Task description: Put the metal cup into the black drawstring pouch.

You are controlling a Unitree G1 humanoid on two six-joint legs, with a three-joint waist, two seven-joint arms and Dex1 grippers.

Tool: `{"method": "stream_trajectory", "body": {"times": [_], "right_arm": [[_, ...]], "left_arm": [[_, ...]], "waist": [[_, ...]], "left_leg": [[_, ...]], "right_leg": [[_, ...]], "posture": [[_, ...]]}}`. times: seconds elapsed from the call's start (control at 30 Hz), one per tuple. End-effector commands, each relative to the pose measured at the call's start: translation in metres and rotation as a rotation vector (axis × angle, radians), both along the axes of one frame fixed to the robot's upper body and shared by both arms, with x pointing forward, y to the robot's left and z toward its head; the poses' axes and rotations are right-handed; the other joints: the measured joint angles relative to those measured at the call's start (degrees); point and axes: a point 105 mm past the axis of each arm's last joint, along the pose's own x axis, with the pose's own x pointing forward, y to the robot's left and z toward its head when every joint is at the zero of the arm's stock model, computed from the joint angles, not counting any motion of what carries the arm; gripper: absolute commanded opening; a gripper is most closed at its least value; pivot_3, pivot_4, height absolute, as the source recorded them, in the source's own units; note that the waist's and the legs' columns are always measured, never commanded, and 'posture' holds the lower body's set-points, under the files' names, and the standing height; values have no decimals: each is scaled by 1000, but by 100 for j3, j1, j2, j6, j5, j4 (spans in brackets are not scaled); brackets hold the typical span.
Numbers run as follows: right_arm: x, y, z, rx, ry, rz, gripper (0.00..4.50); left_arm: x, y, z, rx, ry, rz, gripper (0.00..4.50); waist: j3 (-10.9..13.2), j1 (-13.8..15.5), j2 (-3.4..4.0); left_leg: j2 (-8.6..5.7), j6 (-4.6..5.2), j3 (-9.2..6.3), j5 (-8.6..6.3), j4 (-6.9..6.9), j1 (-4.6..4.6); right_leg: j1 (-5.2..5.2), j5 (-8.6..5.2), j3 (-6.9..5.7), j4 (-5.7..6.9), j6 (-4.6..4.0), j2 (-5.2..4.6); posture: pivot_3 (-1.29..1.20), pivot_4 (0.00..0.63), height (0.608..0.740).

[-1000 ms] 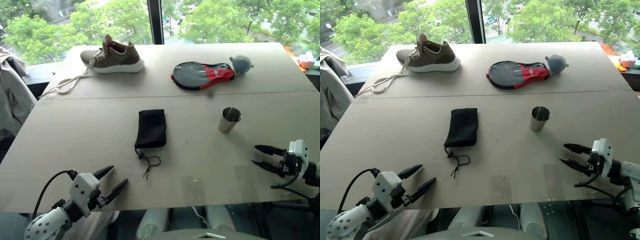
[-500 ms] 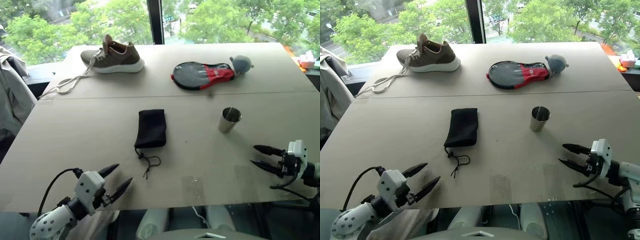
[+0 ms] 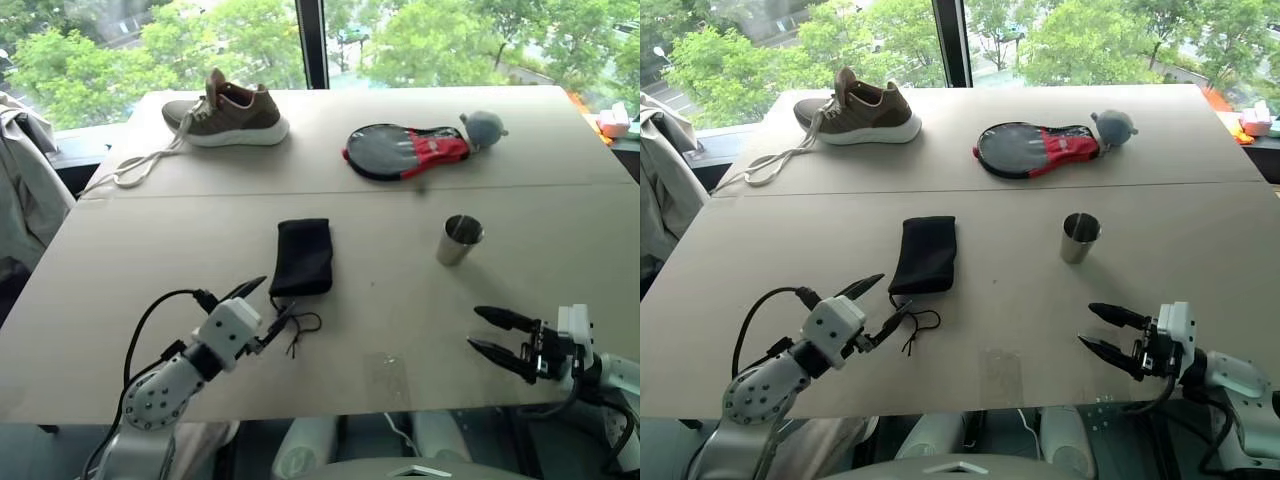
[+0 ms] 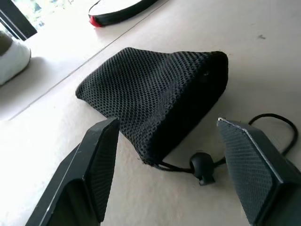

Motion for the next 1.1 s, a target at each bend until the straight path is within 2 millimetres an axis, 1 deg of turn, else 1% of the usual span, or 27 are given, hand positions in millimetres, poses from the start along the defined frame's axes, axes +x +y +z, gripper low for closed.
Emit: {"method": "stream_trajectory", "body": {"times": [0.03,0.2,0.33,0.43,0.5,0.6,0.63,0.67,0.83,0.87,0.97,1.03,1.1], "right_arm": [[-8,16,11,35,-32,13,2705],[-10,27,19,55,-48,8,2705],[-10,33,23,67,-55,0,2705],[-9,35,23,63,-57,-13,2705],[-8,34,22,59,-59,-24,2705],[-7,33,22,56,-60,-31,2705],[-7,33,22,55,-60,-33,2772],[-7,33,22,53,-60,-37,2772],[-7,33,22,55,-62,-37,2772],[-6,33,22,55,-62,-36,2772],[-6,33,22,53,-67,-32,2772],[-1,34,30,48,-114,-37,2772],[6,33,41,36,-172,-41,2772]], "left_arm": [[9,-7,8,81,-95,41,3410],[22,-12,4,163,-138,63,3410],[31,-16,5,194,-168,67,3410],[33,-19,2,216,-167,48,3410],[33,-21,-2,209,-134,19,3410],[35,-22,-1,183,-113,18,3410],[35,-22,0,179,-112,16,2882],[35,-22,1,171,-110,15,2585],[35,-18,2,188,-114,24,215],[34,-17,2,188,-112,26,55],[33,-17,1,183,-107,27,55],[33,-16,2,162,-98,36,55],[38,-13,6,126,-83,67,55]], "waist": [[0,-1,-1],[-1,-5,-1],[-2,-1,-2],[-2,-3,-2],[-2,-3,-3],[-2,-4,-2],[-2,-5,-2],[-2,-5,-2],[-2,-5,-2],[-2,-5,-2],[-2,-5,-3],[-2,-5,-2],[-1,-15,-2]], "left_leg": [[0,0,-1,0,0,0],[-1,-1,0,-1,0,1],[0,-1,-7,0,0,1],[-1,-1,-9,0,0,-1],[-3,-1,-8,0,0,-1],[-3,-1,-8,0,0,0],[-3,-1,-9,0,0,0],[-2,-1,-9,0,0,0],[-2,-1,-9,0,0,0],[-2,-1,-9,0,0,0],[-2,0,-9,1,0,-1],[-2,0,-9,1,1,-1],[-2,-1,-8,0,1,1]], "right_leg": [[0,2,-1,0,4,1],[-1,2,1,0,6,1],[0,1,-7,1,8,2],[-1,2,-9,1,6,2],[-1,4,-8,1,4,1],[-1,4,-8,1,4,0],[-1,3,-8,1,5,0],[-1,3,-9,1,6,1],[-1,2,-9,1,7,1],[-1,2,-9,1,7,1],[-1,4,-8,1,5,1],[-1,4,-8,1,5,1],[-1,3,-7,1,6,1]], "posture": [[0,150,736],[0,150,736],[0,150,736],[0,150,736],[0,150,736],[0,150,736],[0,150,736],[0,150,736],[0,150,736],[0,150,736],[0,150,736],[0,150,736],[0,150,736]]}}
